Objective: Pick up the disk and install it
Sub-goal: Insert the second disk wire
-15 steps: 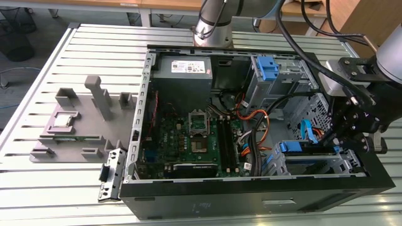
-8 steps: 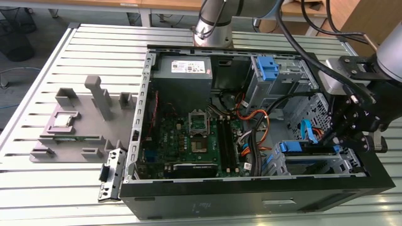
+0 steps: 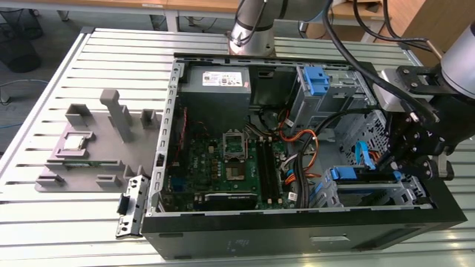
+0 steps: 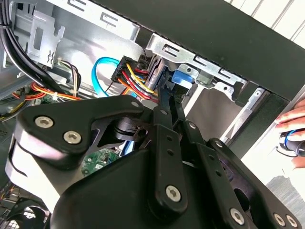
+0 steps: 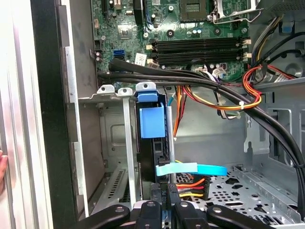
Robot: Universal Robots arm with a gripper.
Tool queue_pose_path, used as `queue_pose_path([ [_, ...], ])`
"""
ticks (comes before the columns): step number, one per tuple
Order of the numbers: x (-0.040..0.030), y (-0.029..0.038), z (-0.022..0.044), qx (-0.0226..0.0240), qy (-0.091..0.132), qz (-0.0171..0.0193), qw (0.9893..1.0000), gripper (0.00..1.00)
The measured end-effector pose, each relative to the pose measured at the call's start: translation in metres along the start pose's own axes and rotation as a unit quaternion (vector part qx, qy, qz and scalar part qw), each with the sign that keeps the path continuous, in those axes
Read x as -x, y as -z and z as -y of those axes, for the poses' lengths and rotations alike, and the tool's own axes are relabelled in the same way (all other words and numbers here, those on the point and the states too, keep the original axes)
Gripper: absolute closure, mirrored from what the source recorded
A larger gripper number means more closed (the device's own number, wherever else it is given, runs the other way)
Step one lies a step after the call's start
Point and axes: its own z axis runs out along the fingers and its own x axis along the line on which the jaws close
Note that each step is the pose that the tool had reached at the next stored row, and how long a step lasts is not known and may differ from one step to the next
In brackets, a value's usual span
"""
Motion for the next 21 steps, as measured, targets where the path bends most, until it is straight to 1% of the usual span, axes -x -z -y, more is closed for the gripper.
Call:
queue_pose_path([
  [2, 0.0003, -0.0005, -0.0011, 0.0, 0.0, 0.0007, 1.0, 0.83],
  [13, 0.0003, -0.0058, -0.0018, 0.0, 0.0, 0.0006, 1.0, 0.83],
  [17, 0.0003, -0.0065, -0.0018, 0.0001, 0.0, 0.0008, 1.0, 0.83],
  [19, 0.0002, -0.0085, -0.0019, 0.0, 0.0, 0.0004, 1.0, 0.83],
  [21, 0.0002, -0.0086, -0.0019, 0.0, 0.0, 0.0004, 1.0, 0.83],
])
